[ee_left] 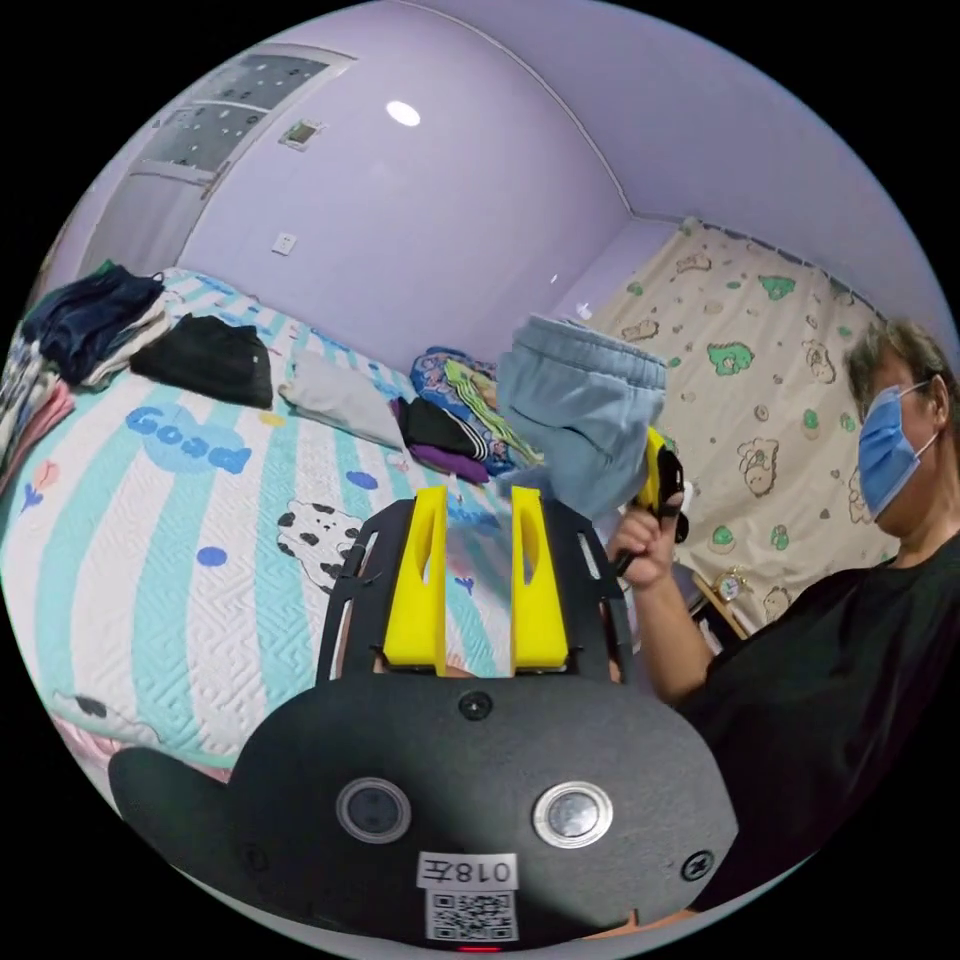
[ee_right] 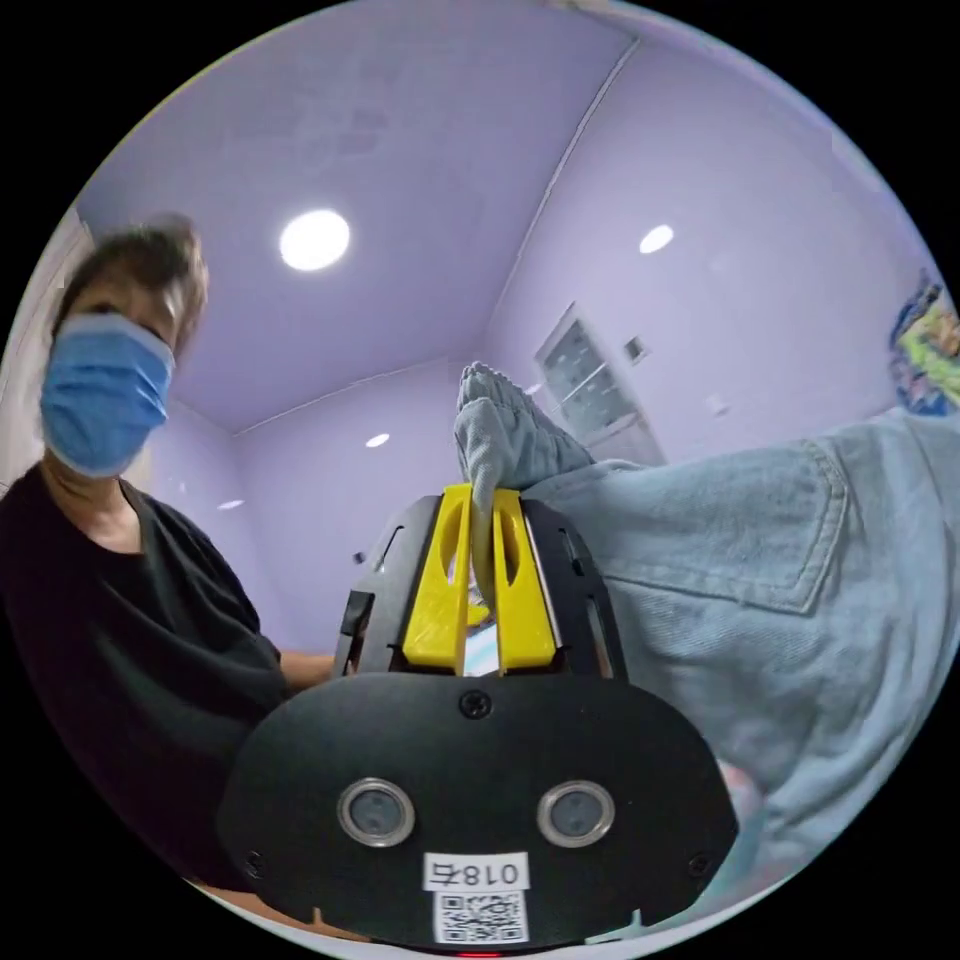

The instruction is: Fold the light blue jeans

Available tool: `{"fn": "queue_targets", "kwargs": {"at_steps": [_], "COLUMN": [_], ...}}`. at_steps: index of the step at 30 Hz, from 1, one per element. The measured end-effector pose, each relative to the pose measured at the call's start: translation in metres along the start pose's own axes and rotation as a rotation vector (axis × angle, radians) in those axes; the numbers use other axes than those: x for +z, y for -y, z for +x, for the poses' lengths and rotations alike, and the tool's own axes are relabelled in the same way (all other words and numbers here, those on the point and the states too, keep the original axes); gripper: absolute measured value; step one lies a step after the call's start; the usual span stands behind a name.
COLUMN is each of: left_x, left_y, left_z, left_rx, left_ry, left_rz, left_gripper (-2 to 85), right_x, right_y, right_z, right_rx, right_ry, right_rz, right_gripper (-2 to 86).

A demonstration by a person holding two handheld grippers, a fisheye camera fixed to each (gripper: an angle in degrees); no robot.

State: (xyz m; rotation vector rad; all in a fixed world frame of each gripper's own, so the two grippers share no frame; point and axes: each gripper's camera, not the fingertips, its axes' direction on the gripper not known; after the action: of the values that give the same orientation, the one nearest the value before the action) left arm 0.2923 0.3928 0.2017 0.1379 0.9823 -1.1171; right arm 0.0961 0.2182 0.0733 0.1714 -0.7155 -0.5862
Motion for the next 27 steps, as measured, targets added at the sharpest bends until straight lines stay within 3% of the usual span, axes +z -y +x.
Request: {"fn": "queue_targets", "kwargs": {"at_steps": [5, 9, 14, 22, 27], "left_x": [-0.076, -0.107, -0.127, -0.134, -0.129], "left_y": [-0.035, -0.076, -0.101, -0.089, -0.081], "left_z": [-0.072, -0.136, -0.162, -0.169, -0.171], "left_rx": [-0.268, -0.532, -0.622, -0.611, -0.648], "left_ry": [0.035, 0.06, 0.018, 0.076, 0.202], "left_rz": [0.151, 0.155, 0.217, 0.156, 0.089], "left_gripper": [14.3, 18.0, 17.7, 17.9, 16.2], "right_x": [0.159, 0.204, 0.149, -0.037, -0.069], "right_y": [-0.062, -0.088, -0.082, -0.091, -0.088], "right_z": [-0.028, -0.02, 0.002, 0.126, 0.184], "right_rx": [0.112, 0.183, 0.196, 0.576, 0.699], "right_ry": [-0.143, -0.019, -0.144, -0.772, -0.87], "right_rz": [-0.347, -0.523, -0.466, -0.241, -0.222], "right_gripper": [5.4, 5.5, 6.3, 7.2, 8.3]}}
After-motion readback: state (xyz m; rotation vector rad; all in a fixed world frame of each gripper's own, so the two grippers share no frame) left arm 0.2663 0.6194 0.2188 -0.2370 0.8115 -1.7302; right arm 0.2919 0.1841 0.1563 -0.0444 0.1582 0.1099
